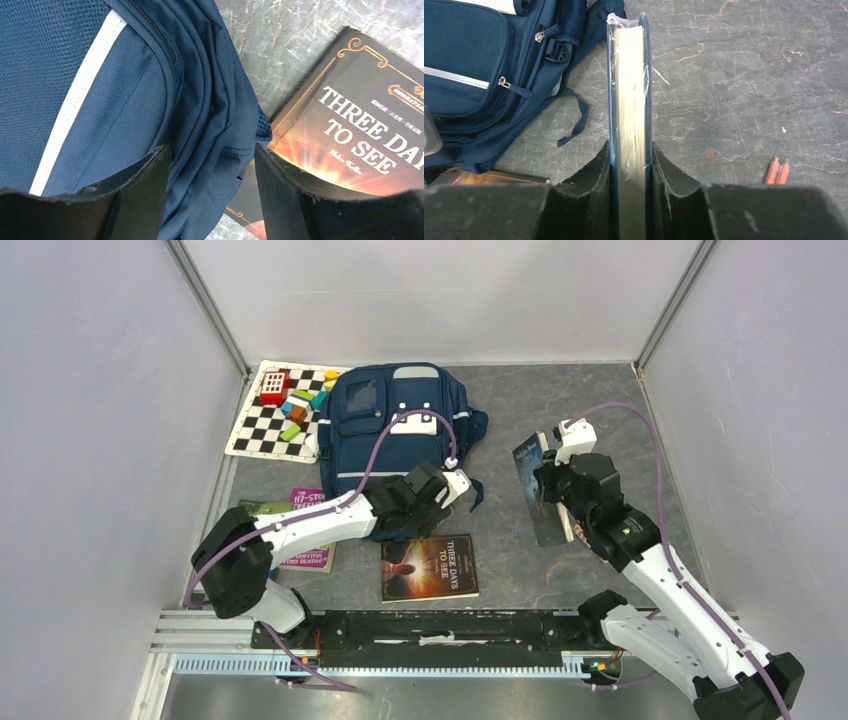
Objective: Pack the student bag
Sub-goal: Place the book in the student bag.
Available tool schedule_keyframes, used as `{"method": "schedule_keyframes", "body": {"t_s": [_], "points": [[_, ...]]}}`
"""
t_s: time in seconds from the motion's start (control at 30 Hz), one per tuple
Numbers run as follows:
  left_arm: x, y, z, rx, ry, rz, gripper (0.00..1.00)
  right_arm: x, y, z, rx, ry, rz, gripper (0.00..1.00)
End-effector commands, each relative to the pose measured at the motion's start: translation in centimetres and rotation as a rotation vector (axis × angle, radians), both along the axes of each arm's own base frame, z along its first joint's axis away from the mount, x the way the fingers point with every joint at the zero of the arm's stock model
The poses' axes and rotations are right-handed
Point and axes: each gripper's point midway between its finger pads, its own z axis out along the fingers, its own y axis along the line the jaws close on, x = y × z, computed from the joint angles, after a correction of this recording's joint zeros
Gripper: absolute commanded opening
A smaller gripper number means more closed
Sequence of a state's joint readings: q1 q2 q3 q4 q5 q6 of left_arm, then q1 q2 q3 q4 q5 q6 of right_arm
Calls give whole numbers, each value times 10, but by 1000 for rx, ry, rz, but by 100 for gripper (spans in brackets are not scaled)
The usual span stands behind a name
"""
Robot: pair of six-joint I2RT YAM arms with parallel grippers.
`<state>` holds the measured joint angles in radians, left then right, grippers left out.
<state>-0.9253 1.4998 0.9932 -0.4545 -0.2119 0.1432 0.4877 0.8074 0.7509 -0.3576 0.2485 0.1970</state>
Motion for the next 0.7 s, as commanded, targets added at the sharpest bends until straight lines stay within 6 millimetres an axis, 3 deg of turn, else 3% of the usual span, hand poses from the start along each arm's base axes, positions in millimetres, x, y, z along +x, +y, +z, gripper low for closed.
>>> {"method": "schedule_keyframes", "body": {"t_s": [0.0,0.07,0.17,0.23,0.3,0.47,0.57,0.67], "points": [[21,-1,7,24,-84,76,68,11,8,47,127,-159,-4,0],[28,-2,6,47,-101,86,64,10,9,44,148,-155,-13,0],[38,0,8,92,-132,110,30,8,7,44,186,-146,-40,0],[43,-1,22,67,-169,131,12,6,8,44,229,-138,-48,0],[48,-4,46,2,-219,150,4,3,12,42,279,-117,-56,0],[58,-11,121,-167,-351,177,2,-1,28,33,419,-43,-49,0],[60,-15,166,-258,-412,182,2,-5,51,26,545,21,8,0],[61,-20,196,-320,-446,164,2,-10,73,19,676,76,69,0]]}}
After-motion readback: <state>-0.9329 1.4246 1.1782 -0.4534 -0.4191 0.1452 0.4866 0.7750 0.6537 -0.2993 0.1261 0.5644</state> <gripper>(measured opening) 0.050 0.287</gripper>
